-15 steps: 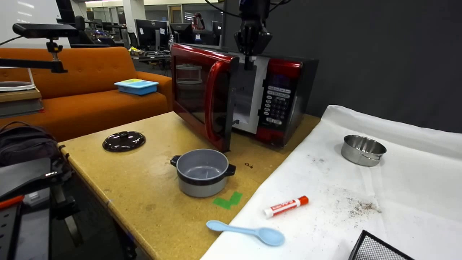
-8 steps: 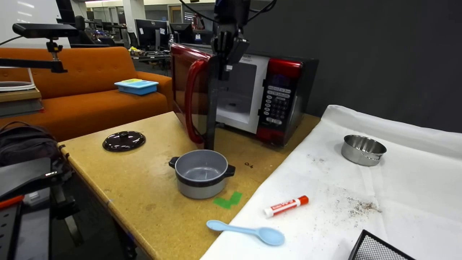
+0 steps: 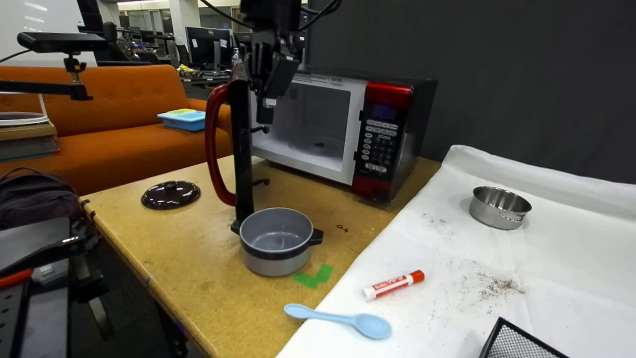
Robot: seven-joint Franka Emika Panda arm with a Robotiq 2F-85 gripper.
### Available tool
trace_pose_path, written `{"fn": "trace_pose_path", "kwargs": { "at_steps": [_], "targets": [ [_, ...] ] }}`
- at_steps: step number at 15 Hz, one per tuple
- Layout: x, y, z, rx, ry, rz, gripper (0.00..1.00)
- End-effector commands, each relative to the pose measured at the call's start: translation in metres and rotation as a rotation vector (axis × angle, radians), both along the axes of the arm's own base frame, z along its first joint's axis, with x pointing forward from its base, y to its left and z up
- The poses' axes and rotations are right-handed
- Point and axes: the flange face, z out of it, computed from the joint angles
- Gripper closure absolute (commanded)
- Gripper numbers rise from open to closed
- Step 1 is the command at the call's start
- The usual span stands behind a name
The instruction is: Pick the marker from the bowl and put it on the table, then open the microwave and pick the black object and put it in
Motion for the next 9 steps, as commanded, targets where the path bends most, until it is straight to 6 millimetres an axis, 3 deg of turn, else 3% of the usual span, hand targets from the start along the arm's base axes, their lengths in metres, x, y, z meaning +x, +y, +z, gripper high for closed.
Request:
{"fn": "trace_pose_path", "kwargs": {
  "at_steps": [1, 5, 9],
  "targets": [
    [-0.024, -0.002, 0.005, 0.005, -0.046, 0.041, 1.00],
    [-0.037, 0.000, 0.006, 0.010, -0.061, 0.075, 1.00],
    [-0.032, -0.003, 0.006, 0.005, -0.083, 0.074, 1.00]
  ]
}}
